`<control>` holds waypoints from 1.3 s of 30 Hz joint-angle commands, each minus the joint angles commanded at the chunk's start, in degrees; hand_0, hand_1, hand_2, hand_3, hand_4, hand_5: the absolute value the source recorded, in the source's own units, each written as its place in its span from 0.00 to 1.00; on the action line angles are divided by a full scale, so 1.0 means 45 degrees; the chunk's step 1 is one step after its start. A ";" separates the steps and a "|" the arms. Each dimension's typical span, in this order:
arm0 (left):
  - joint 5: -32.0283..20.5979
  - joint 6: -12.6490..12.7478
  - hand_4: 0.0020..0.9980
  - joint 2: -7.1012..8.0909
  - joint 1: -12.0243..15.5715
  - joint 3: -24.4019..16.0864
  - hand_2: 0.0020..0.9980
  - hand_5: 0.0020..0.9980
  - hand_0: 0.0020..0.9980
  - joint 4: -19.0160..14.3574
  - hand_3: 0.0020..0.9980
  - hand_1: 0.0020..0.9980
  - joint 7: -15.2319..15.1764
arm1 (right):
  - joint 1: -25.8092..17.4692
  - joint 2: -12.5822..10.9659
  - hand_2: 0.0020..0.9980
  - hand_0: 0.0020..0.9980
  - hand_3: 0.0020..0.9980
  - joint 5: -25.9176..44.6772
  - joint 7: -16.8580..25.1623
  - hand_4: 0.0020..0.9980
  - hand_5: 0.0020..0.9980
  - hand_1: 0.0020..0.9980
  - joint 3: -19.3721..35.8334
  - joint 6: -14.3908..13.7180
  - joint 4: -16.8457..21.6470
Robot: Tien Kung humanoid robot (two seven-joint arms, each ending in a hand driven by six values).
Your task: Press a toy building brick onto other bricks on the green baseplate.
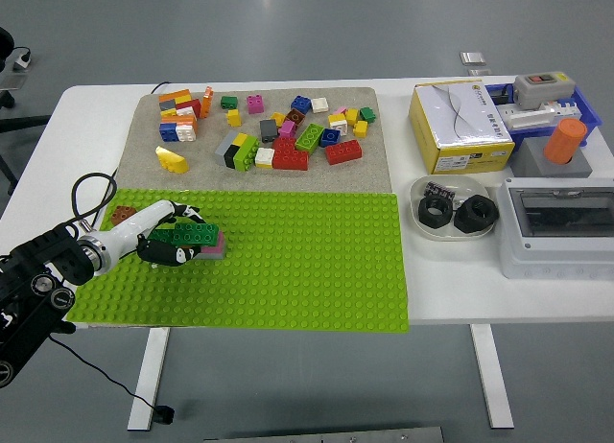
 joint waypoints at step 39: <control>0.0428 -0.0044 1.00 0.0464 0.0050 -0.0270 1.00 0.00 0.98 -0.1087 0.79 1.00 0.0183 | -0.0044 0.0023 0.63 0.69 0.87 -0.0069 -0.0024 0.63 1.00 0.66 0.0101 -0.0002 0.0000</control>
